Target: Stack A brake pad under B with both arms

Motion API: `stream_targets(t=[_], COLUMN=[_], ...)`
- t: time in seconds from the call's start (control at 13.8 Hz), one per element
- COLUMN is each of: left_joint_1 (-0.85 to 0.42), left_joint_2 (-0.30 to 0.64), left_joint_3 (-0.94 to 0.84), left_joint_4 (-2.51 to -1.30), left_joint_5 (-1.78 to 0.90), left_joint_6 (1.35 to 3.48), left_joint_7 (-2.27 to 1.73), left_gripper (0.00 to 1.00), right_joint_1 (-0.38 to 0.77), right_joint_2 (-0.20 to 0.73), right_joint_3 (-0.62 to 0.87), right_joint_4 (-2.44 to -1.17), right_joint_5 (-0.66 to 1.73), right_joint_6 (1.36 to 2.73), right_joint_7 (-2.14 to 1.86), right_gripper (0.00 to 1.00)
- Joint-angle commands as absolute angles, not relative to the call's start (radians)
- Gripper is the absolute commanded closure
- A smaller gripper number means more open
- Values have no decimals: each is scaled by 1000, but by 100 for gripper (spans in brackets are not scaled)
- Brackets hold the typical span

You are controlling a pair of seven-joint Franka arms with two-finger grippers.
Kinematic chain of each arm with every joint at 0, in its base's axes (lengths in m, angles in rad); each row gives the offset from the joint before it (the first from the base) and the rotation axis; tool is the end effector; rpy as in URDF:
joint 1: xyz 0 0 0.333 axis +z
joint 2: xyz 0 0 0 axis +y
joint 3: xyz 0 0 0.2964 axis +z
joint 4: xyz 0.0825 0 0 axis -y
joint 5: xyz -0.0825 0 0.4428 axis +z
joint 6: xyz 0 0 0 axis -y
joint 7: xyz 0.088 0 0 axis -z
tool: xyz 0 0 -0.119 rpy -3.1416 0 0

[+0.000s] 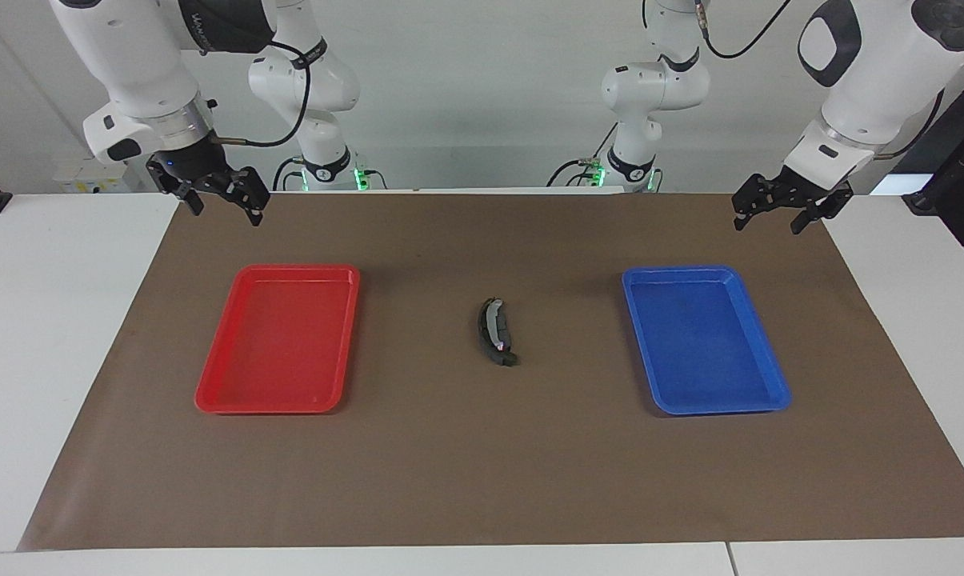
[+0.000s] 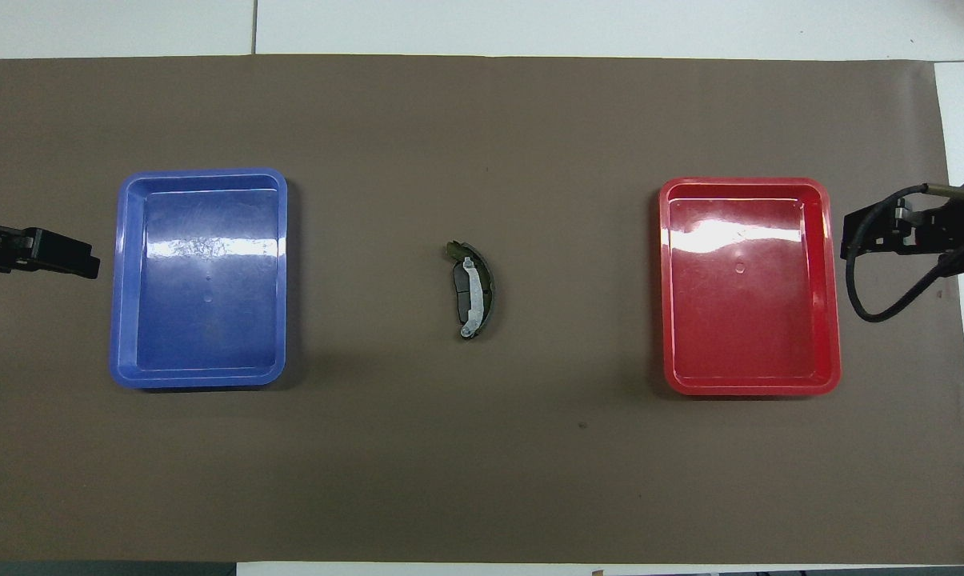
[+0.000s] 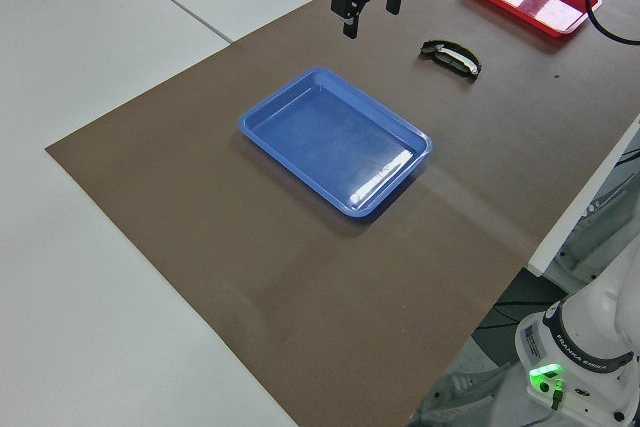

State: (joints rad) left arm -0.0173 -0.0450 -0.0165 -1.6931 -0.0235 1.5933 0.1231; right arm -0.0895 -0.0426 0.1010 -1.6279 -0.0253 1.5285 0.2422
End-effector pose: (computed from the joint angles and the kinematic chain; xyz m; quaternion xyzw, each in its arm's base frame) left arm 0.5978 -0.0231 0.5573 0.9965 -0.0777 -0.0269 0.0126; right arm 0.5949 0.0048 0.5848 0.9928 -0.1153 -0.0264 0.0183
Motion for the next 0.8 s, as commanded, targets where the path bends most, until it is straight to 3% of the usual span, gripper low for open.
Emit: stream_targets(t=[0.0, 0.73], left_joint_1=[-11, -11], left_joint_2=[-69, -69], left_joint_3=[-20, -20], left_joint_4=[-1715, -1715], left_joint_5=[-18, -18], left_joint_6=[1601, 1601], left_joint_7=[117, 117], left_gripper=[0, 0], right_joint_1=[-29, 37], right_joint_2=[-48, -44], right_joint_3=[20, -61], right_joint_4=[-1632, -1620], right_joint_5=[-11, -14], right_joint_6=[1520, 1513], right_joint_7=[213, 129], right_gripper=[0, 0])
